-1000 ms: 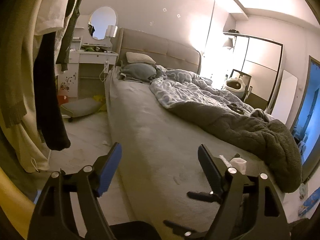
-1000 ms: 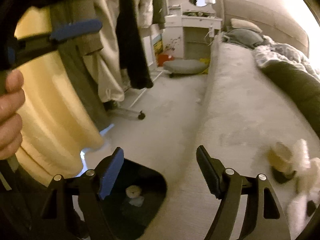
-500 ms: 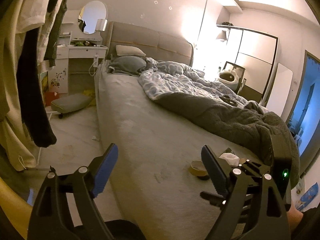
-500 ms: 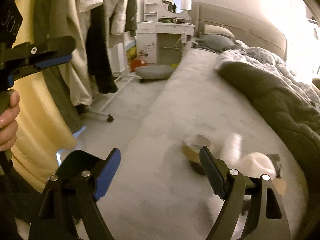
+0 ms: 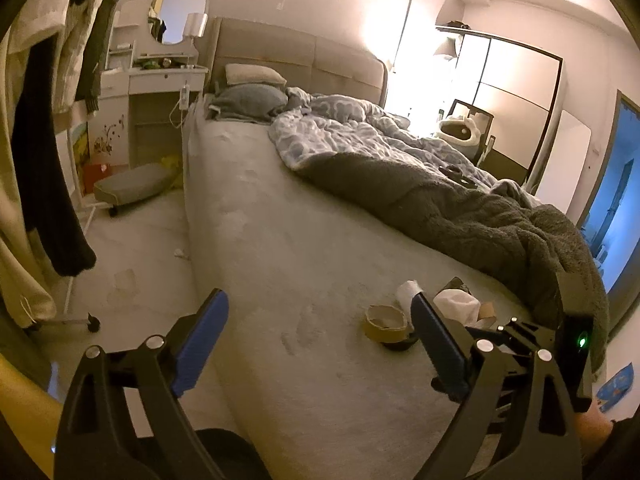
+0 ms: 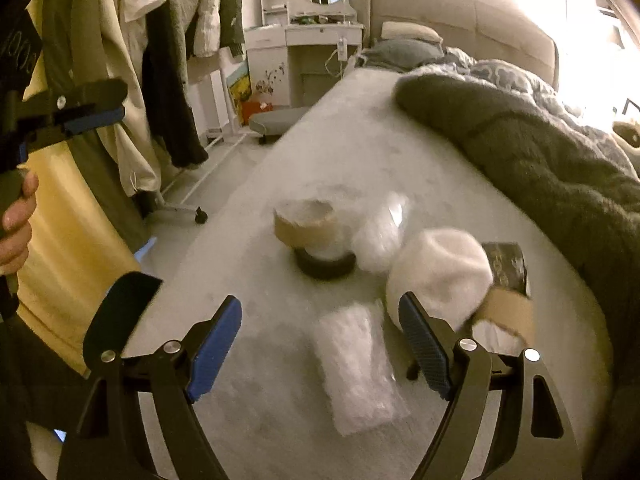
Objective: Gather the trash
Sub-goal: 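Move both tools back over the bed toward the remaining trash, then grasp the bubble-wrap roll with the right tool while the left grasps the brown tape roll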
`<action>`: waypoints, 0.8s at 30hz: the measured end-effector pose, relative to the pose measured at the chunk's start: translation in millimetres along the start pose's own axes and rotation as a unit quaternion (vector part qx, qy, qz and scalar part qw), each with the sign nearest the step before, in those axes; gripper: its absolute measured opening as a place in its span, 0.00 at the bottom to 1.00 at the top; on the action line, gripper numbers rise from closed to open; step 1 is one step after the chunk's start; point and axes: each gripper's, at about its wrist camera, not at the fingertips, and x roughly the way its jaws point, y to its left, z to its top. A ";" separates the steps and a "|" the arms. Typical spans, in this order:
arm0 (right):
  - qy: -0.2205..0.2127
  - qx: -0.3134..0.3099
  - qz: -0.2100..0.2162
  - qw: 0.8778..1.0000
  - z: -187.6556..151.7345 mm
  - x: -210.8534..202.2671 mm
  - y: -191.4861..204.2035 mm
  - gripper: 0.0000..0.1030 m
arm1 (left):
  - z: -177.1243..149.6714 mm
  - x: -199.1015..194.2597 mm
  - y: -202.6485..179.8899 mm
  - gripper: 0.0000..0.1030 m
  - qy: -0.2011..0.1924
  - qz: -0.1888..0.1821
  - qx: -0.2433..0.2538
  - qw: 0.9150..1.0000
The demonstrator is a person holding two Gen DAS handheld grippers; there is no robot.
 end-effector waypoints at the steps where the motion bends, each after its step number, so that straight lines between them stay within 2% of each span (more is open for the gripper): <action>1: 0.004 0.000 0.000 1.000 -2.5 1.7 -1.8 0.79 | -0.6 5.1 -1.8 0.92 0.006 0.002 -0.001 1.000; 2: 0.008 0.000 0.000 1.000 -5.1 3.5 -2.7 0.78 | -1.6 7.9 -2.9 0.92 0.010 0.002 -0.001 1.000; 6: 0.021 0.001 0.007 1.000 -12.0 7.8 -6.7 0.55 | -3.0 18.6 -8.8 0.92 0.021 0.000 -0.007 1.000; 8: 0.022 0.000 0.009 1.000 -14.6 9.1 -7.1 0.50 | -4.7 23.9 -13.7 0.92 0.025 -0.002 -0.006 1.000; 10: 0.020 -0.001 0.007 1.000 -14.2 7.7 -7.7 0.39 | -6.1 28.3 -19.0 0.92 0.028 -0.003 -0.001 1.000; 16: -0.002 0.021 0.015 1.000 -14.8 -9.3 -21.8 0.38 | -13.4 48.5 -37.4 0.92 0.043 -0.008 0.013 0.999; 24: -0.041 0.053 0.042 0.997 -19.3 -39.4 -40.2 0.38 | -22.4 75.1 -51.5 0.92 0.063 -0.009 -0.002 0.998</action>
